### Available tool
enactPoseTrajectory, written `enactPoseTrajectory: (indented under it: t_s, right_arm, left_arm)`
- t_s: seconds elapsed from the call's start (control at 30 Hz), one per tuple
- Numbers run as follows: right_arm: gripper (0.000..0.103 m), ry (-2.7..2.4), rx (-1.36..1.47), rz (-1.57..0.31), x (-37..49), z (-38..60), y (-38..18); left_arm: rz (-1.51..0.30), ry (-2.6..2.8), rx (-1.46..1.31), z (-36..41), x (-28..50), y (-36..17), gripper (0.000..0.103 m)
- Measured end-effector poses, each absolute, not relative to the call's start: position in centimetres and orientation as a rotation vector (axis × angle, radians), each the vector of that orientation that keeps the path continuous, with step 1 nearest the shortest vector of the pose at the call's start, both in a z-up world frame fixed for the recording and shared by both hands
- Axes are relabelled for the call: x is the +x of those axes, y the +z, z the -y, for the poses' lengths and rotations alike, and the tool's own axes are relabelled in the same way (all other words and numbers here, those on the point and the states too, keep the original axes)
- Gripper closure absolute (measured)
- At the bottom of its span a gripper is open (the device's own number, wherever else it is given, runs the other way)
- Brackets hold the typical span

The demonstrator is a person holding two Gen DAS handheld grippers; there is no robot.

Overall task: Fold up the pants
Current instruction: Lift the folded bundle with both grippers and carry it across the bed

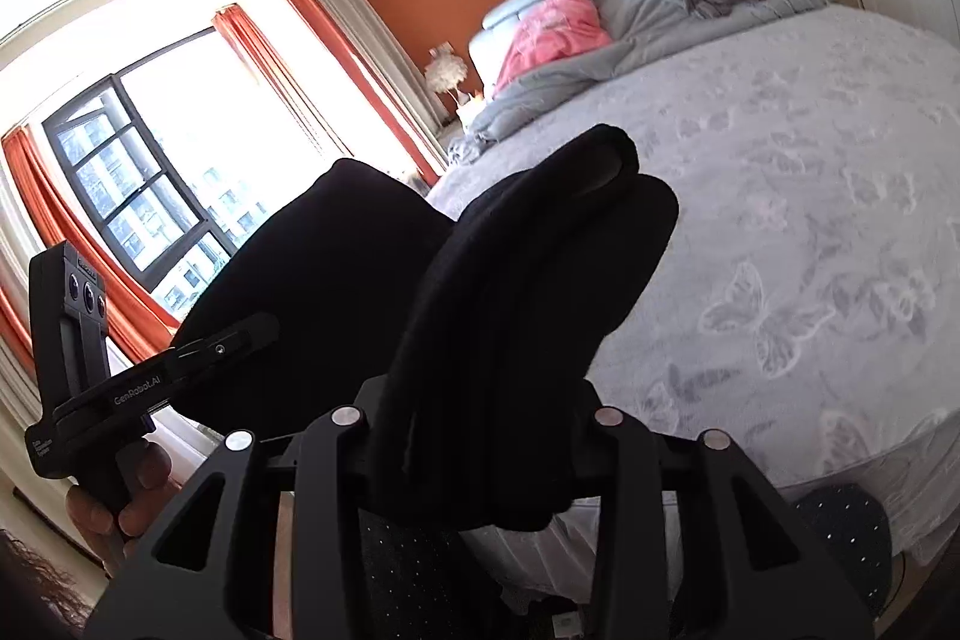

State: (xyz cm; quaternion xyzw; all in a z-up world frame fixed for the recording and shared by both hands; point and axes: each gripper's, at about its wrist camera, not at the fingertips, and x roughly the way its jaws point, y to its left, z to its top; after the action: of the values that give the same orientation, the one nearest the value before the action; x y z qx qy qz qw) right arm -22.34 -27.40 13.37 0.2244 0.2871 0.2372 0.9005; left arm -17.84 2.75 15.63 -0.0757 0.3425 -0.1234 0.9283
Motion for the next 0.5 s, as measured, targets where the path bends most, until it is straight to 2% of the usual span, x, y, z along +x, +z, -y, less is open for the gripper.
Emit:
enactPoseTrajectory:
  t_s: [0.27, 0.5]
  right_arm:
    - [0.068, 0.527, 0.418, -0.404, -23.8, 27.7, 20.5]
    - [0.068, 0.537, 0.387, -0.285, -23.8, 28.3, 24.8]
  left_arm:
    - [-0.491, -0.257, -0.074, -2.2, -20.2, 24.3, 0.066]
    - [-0.369, -0.254, -0.024, -1.4, -20.3, 28.8, 0.065]
